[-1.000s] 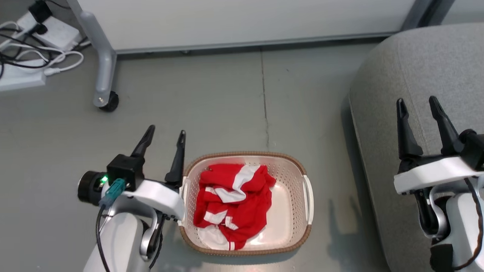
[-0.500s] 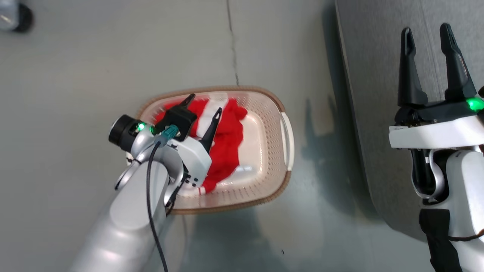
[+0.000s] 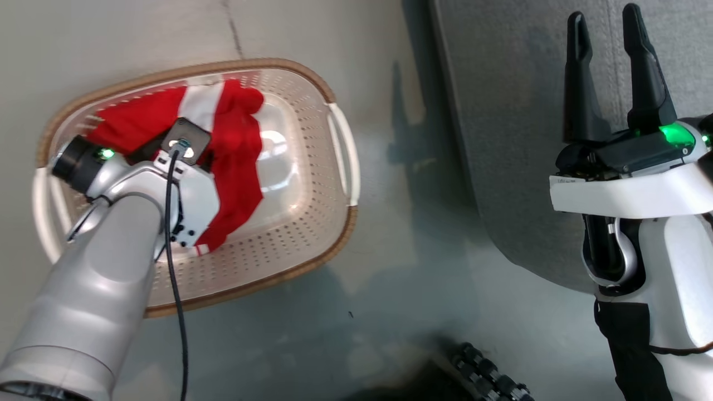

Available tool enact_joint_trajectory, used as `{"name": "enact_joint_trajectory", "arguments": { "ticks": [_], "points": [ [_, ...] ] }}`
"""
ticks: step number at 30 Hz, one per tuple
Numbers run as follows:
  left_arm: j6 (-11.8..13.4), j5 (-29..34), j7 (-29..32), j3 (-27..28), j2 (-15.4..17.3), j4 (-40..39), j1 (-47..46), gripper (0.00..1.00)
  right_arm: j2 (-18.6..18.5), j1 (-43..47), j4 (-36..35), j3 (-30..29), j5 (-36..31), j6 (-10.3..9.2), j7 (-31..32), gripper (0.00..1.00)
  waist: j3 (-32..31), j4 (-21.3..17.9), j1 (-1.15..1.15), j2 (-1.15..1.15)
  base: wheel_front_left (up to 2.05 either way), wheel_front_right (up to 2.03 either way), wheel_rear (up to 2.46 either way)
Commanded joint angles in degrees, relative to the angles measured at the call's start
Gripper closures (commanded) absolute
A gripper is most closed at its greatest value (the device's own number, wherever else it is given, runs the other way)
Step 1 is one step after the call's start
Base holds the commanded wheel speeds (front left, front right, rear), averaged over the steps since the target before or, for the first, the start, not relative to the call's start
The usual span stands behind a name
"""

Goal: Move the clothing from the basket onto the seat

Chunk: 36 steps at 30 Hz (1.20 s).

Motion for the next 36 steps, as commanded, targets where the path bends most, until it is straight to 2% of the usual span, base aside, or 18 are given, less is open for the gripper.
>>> {"name": "enact_joint_trajectory", "arguments": {
  "ticks": [1,3,5,6,10,15,20,25,26,29,34,35,36],
  "points": [
    [0.39,0.48,0.51,-0.27,0.87,1.15,-1.45,0.00,-0.07,-0.79,-0.50,0.09,0.57,0.09,-0.55,0.00,2.28,-2.39,0.00,0.00,0.00,0.00,0.00],
    [1.28,0.87,0.48,-0.64,1.21,2.51,-2.45,0.00,-0.08,-0.62,-0.78,0.23,1.23,0.09,-0.56,0.00,2.46,-2.71,0.00,0.00,0.00,0.00,0.00],
    [2.01,1.27,0.73,-1.03,1.52,3.75,-3.05,0.77,-0.08,-0.53,-0.86,0.24,1.58,0.09,-0.57,0.00,2.49,-2.84,0.00,0.00,0.00,0.00,0.00],
    [2.32,1.38,0.44,-1.20,1.59,4.16,-3.43,1.00,-0.08,-0.52,-0.85,0.12,1.69,0.09,-0.56,0.00,2.43,-2.82,0.00,0.00,0.00,0.00,0.00],
    [3.15,1.31,-0.84,-1.70,0.65,5.55,-4.02,1.00,-0.08,-0.43,-0.42,-0.52,0.74,0.09,-0.54,0.00,1.27,-1.97,0.00,0.00,0.00,0.00,0.00],
    [3.23,-1.31,-5.45,-0.46,-1.92,6.20,-2.37,1.00,-0.10,0.86,0.93,-0.85,-1.88,0.09,-0.52,0.00,-2.63,0.65,0.00,0.00,0.00,0.00,0.00],
    [1.83,-6.32,-12.53,2.07,-5.79,5.49,1.88,1.00,-0.17,2.96,2.99,-0.97,-5.25,0.09,-0.49,0.00,-9.23,5.11,0.00,0.00,0.00,0.00,0.00],
    [0.87,-10.29,-15.04,4.02,-7.54,2.99,5.87,1.00,-0.51,4.68,4.47,-1.12,-6.87,0.08,-0.39,0.00,-13.93,8.55,0.00,0.00,0.00,0.00,0.00],
    [0.20,-12.05,-15.51,4.50,-7.86,1.04,8.06,1.00,-0.87,5.44,5.07,-1.41,-7.32,0.07,-0.05,0.00,-16.31,10.41,0.00,0.00,0.00,0.00,0.00],
    [-0.28,-13.79,-15.73,4.95,-8.12,-1.77,9.90,1.00,-1.32,6.23,5.11,-1.67,-7.74,0.07,0.72,0.00,-18.32,12.03,0.00,0.00,0.00,0.00,0.00],
    [-0.74,-17.32,-15.77,5.69,-8.30,-12.84,15.89,1.00,-2.26,8.66,4.95,-2.98,-8.13,0.07,2.66,0.00,-23.34,15.68,0.00,0.00,0.00,0.00,0.00],
    [-0.30,-18.16,-15.78,5.91,-8.33,-17.76,17.91,1.00,-2.52,9.88,4.84,-3.44,-8.23,0.06,3.55,0.00,-25.17,16.91,0.00,0.00,0.00,0.00,0.00],
    [-0.30,-18.16,-15.78,5.91,-8.33,-17.76,17.91,1.00,-2.52,9.88,4.84,-3.44,-8.23,0.06,3.55,0.00,-25.17,16.91,0.00,0.00,0.00,0.00,0.00]
  ]
}}
